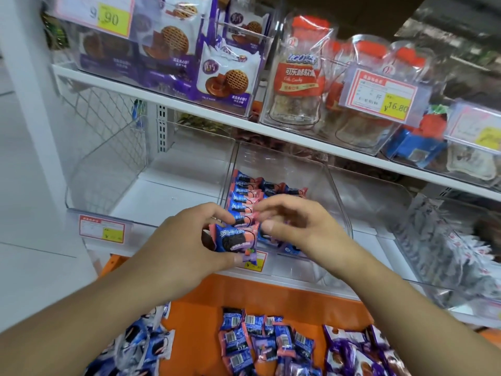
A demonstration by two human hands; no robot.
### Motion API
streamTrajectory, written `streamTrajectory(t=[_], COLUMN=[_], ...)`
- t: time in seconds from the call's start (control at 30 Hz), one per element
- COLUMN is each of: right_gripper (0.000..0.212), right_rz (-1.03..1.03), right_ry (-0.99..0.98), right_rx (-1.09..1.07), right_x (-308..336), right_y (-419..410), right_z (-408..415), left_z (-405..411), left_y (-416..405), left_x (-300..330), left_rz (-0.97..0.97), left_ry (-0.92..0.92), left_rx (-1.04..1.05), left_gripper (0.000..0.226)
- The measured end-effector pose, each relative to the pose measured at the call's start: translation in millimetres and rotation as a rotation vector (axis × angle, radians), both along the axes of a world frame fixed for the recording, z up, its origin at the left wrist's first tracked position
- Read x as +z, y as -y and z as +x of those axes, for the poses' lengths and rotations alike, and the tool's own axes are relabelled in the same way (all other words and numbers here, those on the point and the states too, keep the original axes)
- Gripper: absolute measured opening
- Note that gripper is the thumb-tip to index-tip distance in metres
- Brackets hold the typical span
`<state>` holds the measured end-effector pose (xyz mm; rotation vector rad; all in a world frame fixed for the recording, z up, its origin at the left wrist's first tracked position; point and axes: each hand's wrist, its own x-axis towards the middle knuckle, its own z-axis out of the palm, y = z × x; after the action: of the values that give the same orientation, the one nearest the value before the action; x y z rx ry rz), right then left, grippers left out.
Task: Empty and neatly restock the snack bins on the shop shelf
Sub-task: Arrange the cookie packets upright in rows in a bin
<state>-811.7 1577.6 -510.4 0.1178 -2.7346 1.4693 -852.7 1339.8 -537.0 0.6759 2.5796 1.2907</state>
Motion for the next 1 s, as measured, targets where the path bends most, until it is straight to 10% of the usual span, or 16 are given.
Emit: streamTrajectory(t=[0.5,1.0], right_gripper=[0.024,0.029], right_rz=[0.441,0.652], right_ry=[-0.035,-0.063], right_rx=[-0.155,-0.046], right_x=[-34.3,-72.9], right_y=[-10.9,-11.3], right_z=[-46.8,-85.8], left_z=[-19.0,-30.0], left_y=[9.4,11.6], left_x=[-12.2,-22.3], left_rz=[-0.298,-0.232], left_ry=[-0.257,-0.298], left_rx=[-0.151,-0.149], left_gripper=[0.094,0.084])
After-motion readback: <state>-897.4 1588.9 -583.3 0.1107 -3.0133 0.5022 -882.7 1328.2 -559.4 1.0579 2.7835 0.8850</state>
